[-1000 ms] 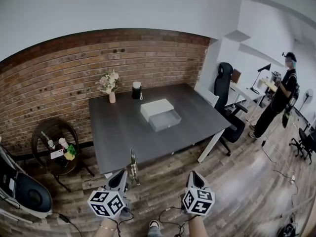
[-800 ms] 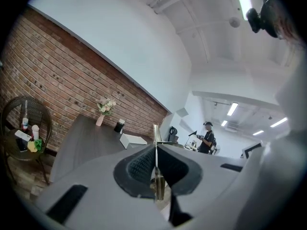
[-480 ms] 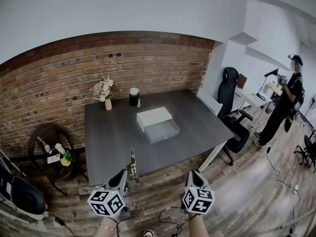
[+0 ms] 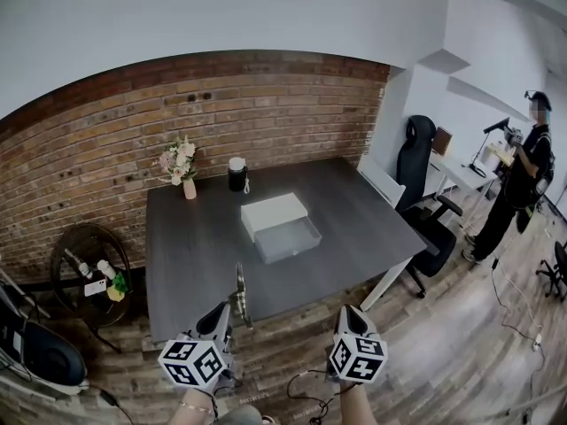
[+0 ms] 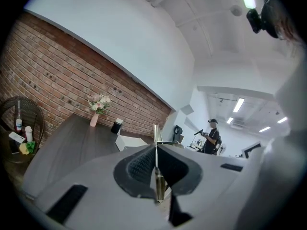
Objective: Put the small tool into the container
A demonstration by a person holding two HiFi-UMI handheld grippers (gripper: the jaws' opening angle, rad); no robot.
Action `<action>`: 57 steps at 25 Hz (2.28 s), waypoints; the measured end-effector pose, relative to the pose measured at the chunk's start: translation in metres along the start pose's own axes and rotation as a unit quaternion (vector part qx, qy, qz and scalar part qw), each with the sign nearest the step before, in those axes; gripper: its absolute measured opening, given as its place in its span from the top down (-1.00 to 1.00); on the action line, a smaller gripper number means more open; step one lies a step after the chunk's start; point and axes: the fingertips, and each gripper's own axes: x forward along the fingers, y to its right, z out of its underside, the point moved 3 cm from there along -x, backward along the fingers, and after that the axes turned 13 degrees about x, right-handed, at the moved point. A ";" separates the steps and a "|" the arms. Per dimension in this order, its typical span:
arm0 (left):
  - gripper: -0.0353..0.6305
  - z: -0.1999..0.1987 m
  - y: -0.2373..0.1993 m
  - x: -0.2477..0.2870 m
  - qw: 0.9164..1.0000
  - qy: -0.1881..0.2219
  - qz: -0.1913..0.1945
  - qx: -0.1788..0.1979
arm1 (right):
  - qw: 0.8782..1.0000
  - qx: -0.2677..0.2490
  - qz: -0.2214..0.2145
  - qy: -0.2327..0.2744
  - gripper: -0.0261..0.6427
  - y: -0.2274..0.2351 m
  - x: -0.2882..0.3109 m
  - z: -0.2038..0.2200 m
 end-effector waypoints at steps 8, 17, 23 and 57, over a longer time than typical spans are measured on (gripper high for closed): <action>0.87 0.005 -0.001 0.034 1.000 -0.009 0.002 -0.005 | 1.000 -0.010 0.005 -0.018 0.92 0.012 0.021 0.005; 0.87 -0.002 -0.013 0.104 1.000 0.003 0.010 -0.007 | 1.000 -0.013 0.002 -0.018 0.92 0.024 0.083 -0.011; 0.87 -0.018 -0.024 0.170 1.000 0.010 0.012 -0.008 | 1.000 -0.018 0.004 -0.018 0.92 0.037 0.139 -0.044; 0.87 -0.043 -0.101 0.305 0.994 0.027 -0.101 -0.023 | 0.990 -0.040 -0.092 -0.102 0.92 0.028 0.370 -0.107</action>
